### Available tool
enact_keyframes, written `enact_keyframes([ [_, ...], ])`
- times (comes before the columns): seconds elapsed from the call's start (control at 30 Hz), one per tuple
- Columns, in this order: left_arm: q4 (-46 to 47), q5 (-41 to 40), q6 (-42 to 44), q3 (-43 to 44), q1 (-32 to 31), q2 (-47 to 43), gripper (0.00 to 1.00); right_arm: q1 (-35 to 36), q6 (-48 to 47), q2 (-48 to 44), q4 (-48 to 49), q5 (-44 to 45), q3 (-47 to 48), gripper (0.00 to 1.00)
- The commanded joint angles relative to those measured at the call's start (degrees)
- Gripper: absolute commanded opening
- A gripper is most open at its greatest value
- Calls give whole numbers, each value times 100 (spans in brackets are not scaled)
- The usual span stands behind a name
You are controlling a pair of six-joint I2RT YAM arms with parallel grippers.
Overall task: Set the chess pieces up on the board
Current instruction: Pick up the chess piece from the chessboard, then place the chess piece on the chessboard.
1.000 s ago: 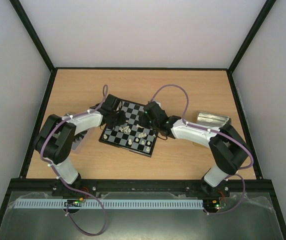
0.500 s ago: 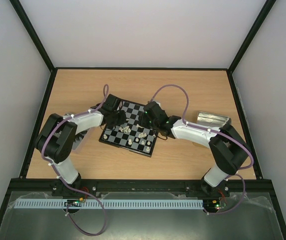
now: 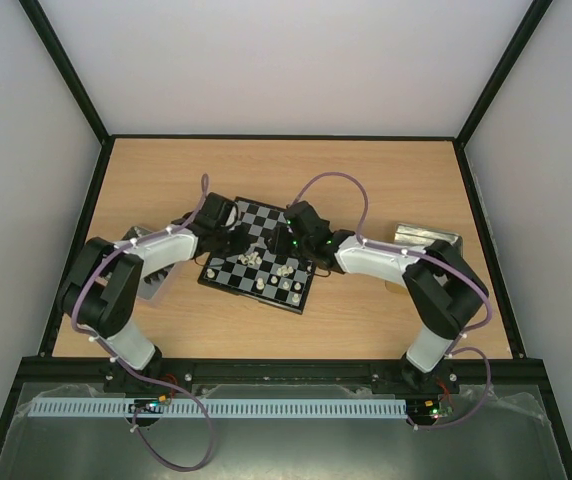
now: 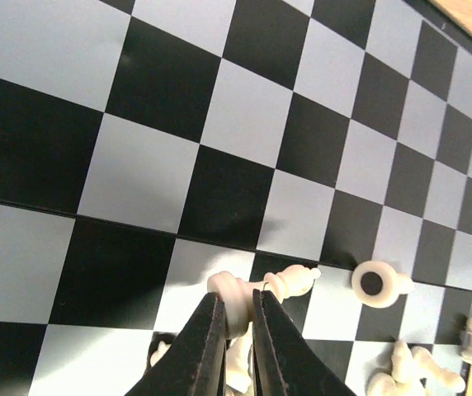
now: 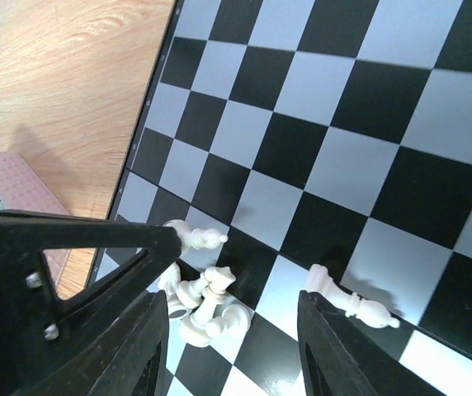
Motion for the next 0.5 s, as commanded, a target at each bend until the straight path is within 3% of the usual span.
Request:
enact_keyframes([
  [0.0,363,654,-66,-256,215,-307,10,-114,395,270,507,-525,184,43],
  [0.27,821,1547,-353,-522,464,-568,10,-132,693,578,981,-1048,365,43],
  [0.47,953,1962,-545,-620,595,-734,10,-134,936,607,1055,-964,334,43],
])
